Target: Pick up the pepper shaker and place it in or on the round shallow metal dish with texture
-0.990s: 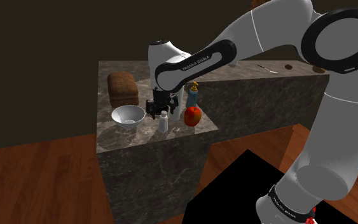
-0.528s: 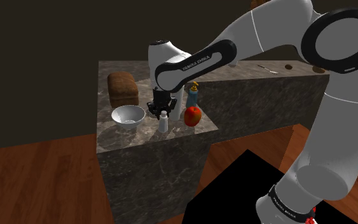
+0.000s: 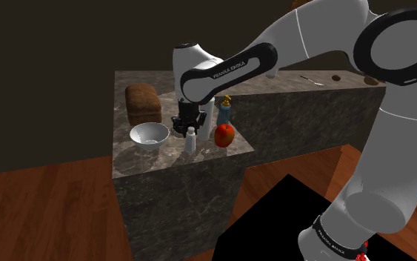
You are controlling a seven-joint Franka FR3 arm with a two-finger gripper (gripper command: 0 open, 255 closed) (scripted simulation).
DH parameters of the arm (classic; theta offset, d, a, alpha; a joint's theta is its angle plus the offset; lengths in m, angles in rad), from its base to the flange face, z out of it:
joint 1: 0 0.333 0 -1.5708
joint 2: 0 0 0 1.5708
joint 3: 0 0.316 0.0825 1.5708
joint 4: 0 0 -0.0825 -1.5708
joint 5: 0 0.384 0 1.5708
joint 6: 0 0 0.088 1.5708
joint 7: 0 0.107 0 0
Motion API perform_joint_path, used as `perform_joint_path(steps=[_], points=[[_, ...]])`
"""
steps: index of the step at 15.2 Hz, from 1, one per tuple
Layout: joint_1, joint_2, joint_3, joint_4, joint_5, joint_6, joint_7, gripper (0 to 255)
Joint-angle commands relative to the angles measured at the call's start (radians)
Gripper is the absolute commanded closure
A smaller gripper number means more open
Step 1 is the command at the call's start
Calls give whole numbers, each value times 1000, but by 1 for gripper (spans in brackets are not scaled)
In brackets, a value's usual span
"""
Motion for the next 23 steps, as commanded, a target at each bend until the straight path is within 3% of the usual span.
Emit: perform_joint_path(steps=[1,21,23], points=[[0,-13,2,10,7,-22,-5,255],[-3,-94,11,169,52,-254,-56,255],[-13,-34,-1,256,37,-281,-79,255]])
